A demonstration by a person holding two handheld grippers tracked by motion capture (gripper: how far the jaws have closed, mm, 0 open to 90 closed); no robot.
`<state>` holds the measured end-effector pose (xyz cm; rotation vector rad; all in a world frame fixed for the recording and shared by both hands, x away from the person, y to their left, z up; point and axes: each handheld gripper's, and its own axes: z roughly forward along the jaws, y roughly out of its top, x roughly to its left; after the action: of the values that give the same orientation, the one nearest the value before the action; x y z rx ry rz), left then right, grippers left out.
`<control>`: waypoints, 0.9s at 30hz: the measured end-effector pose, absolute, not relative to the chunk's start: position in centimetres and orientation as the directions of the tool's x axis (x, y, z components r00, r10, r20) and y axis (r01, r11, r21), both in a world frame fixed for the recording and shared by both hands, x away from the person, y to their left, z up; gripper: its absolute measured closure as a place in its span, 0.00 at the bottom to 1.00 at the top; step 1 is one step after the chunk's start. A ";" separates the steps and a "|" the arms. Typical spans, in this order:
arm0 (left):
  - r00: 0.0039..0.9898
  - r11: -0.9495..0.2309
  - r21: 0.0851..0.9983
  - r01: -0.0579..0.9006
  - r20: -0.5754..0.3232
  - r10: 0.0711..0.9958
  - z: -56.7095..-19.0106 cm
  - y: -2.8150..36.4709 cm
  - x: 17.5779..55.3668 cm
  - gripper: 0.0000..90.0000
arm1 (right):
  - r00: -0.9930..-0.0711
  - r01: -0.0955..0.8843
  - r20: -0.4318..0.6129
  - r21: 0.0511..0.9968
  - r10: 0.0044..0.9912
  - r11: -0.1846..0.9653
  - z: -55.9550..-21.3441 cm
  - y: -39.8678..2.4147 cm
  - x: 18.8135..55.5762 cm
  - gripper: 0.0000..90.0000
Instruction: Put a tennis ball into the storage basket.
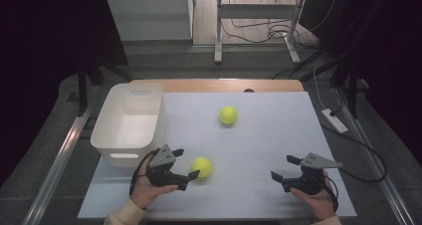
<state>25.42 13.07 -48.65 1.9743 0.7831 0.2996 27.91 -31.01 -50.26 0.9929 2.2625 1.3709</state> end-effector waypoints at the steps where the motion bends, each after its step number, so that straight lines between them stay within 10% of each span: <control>1: 0.768 -0.342 0.850 0.401 -0.108 0.632 -48.5 12.9 25.5 0.11 | -0.710 0.398 0.083 0.867 0.699 0.300 -50.3 -31.0 27.9 0.11; 27: 0.799 -0.421 0.798 0.431 -0.120 0.589 -47.3 10.9 27.2 0.10 | -0.710 0.402 0.076 0.861 0.700 0.313 -50.4 -30.9 27.9 0.12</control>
<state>27.18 10.93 -47.31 2.0786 0.7541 0.2214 27.94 -30.88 -50.42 0.9917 2.2728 1.3515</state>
